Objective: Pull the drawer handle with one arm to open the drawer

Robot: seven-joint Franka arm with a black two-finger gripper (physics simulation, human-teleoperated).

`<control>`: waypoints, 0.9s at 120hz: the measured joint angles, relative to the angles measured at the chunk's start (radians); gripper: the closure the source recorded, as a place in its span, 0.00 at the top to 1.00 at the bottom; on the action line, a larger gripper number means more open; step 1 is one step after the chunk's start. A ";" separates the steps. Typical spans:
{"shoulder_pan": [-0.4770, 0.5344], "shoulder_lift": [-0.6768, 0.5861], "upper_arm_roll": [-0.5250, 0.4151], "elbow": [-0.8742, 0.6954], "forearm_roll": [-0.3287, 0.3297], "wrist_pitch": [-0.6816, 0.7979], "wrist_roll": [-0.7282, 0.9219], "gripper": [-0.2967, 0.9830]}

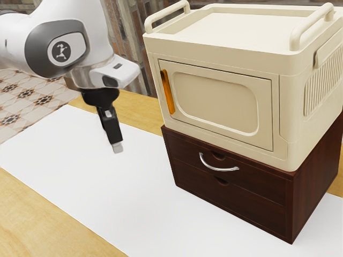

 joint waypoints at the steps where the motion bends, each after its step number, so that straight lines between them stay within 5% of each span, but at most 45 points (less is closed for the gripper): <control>1: -0.001 0.000 0.000 0.000 0.000 0.002 0.004 0.77; 36: -0.055 -0.059 -0.013 -0.061 -0.002 0.026 0.113 0.77; 74: -0.105 -0.060 -0.087 -0.083 0.001 0.073 0.422 0.77; 108: -0.156 -0.120 -0.092 -0.254 0.006 0.308 0.637 0.77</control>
